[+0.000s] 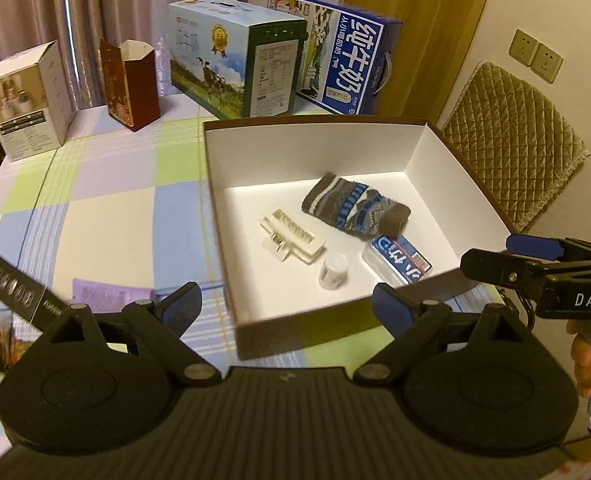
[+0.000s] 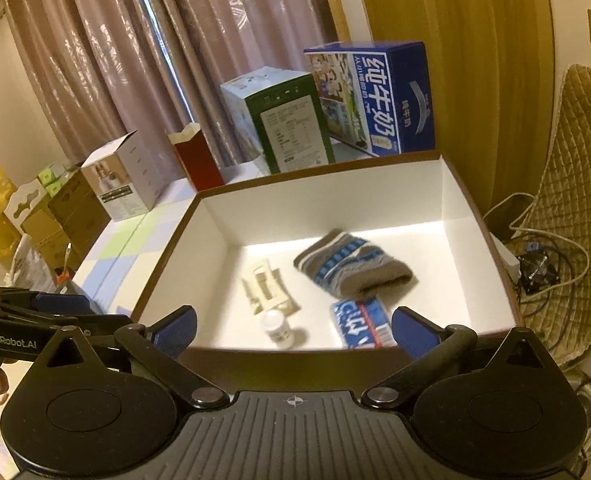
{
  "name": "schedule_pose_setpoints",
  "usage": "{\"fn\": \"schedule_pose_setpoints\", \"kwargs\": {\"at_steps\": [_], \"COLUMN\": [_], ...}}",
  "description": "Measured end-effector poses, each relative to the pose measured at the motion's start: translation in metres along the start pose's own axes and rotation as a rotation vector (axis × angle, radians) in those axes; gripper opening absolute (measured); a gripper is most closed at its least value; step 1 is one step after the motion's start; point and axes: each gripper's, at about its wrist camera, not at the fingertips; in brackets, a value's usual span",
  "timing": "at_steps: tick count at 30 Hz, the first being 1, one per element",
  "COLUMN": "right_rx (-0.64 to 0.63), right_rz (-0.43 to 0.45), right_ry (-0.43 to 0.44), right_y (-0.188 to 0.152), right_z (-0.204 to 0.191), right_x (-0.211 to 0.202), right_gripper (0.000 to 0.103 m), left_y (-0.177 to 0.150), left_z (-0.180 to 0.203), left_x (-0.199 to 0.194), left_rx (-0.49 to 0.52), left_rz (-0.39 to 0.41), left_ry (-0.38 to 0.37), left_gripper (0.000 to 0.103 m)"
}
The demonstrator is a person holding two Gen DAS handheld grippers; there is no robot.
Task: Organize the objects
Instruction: 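Withdraw both tools from the cardboard box back over the table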
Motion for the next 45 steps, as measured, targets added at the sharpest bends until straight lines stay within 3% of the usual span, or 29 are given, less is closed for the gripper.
{"fn": "schedule_pose_setpoints", "kwargs": {"at_steps": [19, 45], "right_rx": [-0.027, -0.136], "right_rz": [-0.063, -0.155], "right_ry": [0.038, 0.149], "right_y": [-0.039, -0.064], "right_z": [-0.084, -0.202], "right_x": [-0.007, 0.054], "right_gripper": [0.101, 0.101], "left_y": [-0.049, -0.095], "left_z": [-0.066, -0.209], "left_x": [-0.057, -0.092], "left_rx": [-0.049, -0.209], "left_rz": [0.012, -0.012], "left_ry": [0.027, 0.225], "left_gripper": [0.090, 0.090]}}
Point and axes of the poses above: each gripper's, at about its wrist camera, not at the fingertips, and x roughly the way its jaws point, z to its right, y to its top, and after that the axes turned 6 degrees about -x, right-handed
